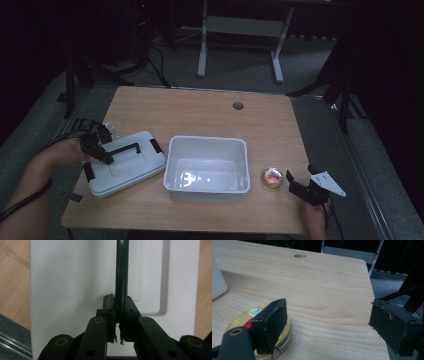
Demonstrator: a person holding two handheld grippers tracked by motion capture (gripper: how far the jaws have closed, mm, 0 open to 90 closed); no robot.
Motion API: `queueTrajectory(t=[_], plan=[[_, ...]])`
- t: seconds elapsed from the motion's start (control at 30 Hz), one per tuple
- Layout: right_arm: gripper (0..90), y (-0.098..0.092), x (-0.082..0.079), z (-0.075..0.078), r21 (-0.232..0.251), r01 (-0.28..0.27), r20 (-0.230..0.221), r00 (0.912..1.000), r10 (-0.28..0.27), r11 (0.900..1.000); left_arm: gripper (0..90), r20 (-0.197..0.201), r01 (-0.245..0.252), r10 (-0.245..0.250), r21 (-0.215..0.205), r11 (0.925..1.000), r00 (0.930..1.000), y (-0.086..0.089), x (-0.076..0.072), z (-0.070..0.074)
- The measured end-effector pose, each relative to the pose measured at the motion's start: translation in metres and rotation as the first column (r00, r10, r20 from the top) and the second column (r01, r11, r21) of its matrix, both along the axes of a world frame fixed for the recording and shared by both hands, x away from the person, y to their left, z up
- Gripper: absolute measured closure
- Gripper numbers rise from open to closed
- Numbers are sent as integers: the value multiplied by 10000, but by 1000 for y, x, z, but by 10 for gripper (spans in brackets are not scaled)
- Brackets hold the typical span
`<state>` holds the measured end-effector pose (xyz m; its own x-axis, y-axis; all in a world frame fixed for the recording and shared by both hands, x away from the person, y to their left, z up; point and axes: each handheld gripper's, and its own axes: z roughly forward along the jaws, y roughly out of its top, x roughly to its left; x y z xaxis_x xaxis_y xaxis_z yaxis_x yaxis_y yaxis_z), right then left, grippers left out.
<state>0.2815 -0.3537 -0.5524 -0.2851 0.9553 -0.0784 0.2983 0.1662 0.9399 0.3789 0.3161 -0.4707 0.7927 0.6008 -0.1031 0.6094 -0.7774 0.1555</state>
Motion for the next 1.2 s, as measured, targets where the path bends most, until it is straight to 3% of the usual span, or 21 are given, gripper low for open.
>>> queueTrajectory(t=[0.13,0.27,0.3,0.33,0.47,0.57,0.6,0.63,0.67,0.7,0.73,0.8,0.83,0.87,0.93,0.97,1.0,1.1,1.13,1.17,1.2], plan=[[140,0,0,0,-37,-63,-37,10000,63,10000,834,-190,11,-15,-232,9997,9998,1,-1,-9],[141,-2,1,2,70,-63,-110,9999,63,10000,832,-267,-49,46,-98,9999,9996,2,-1,-19],[140,-3,1,3,188,-89,-141,9999,91,9998,831,-294,-114,105,-296,9995,9995,5,-1,-23],[140,-4,0,4,250,-85,-181,9998,89,9997,831,-204,-229,218,-524,9984,9996,7,-1,-23],[140,-10,0,7,243,-361,-456,9983,372,9991,830,-188,-270,258,-699,9972,9995,9,-2,-24],[141,-15,1,8,-78,-501,-721,9962,494,9987,813,-255,-310,291,-764,9966,9993,10,-1,-24],[141,-21,1,9,39,-868,-1129,9898,866,9962,709,-335,-410,382,-862,9954,9987,11,-1,-24],[140,-24,1,9,58,-966,-1261,9873,965,9953,624,-720,-669,588,-1155,9911,9957,11,0,-23],[141,-26,0,9,107,-1119,-1367,9842,1123,9937,582,-559,-641,588,-994,9930,9967,11,-1,-23],[141,-26,0,9,107,-1119,-1367,9842,1123,9937,579,-559,-641,588,-994,9930,9967,11,-1,-23],[140,-32,0,11,159,-1386,-1649,9764,1393,9902,522,-568,-709,656,-980,9927,9962,12,0,-23],[140,-34,1,11,189,-1505,-1770,9725,1515,9884,489,-719,-892,814,-1130,9896,9941,13,0,-23],[140,-36,1,12,184,-1703,-1963,9656,1706,9852,458,-719,-892,814,-1130,9896,9941,13,0,-23],[140,-39,3,14,214,-2098,-2242,9518,2092,9775,395,-647,-898,826,-1190,9888,9945,13,0,-23],[139,-41,5,15,260,-2466,-2605,9339,2448,9688,370,-674,-936,858,-1229,9880,9940,14,1,-22],[135,-41,6,16,264,-2771,-2899,9174,2726,9605,343,-640,-962,887,-1267,9873,9940,14,1,-21],[135,-41,8,17,177,-2943,-3059,9083,2854,9556,343,-691,-1028,946,-1270,9866,9931,15,2,-21],[135,-41,13,20,93,-3578,-3778,8633,3345,9338,343,-587,-898,838,-1073,9902,9947,15,2,-20],[134,-41,14,21,29,-3699,-3918,8544,3414,9291,343,-601,-838,776,-1073,9907,9952,15,2,-19],[132,-40,16,22,-46,-3879,-4136,8399,3514,9217,343,-560,-826,771,-1040,9911,9955,15,2,-19],[130,-39,18,23,-90,-3960,-4238,8332,3551,9182,344,-579,-864,805,-1068,9905,9951,15,2,-19]])
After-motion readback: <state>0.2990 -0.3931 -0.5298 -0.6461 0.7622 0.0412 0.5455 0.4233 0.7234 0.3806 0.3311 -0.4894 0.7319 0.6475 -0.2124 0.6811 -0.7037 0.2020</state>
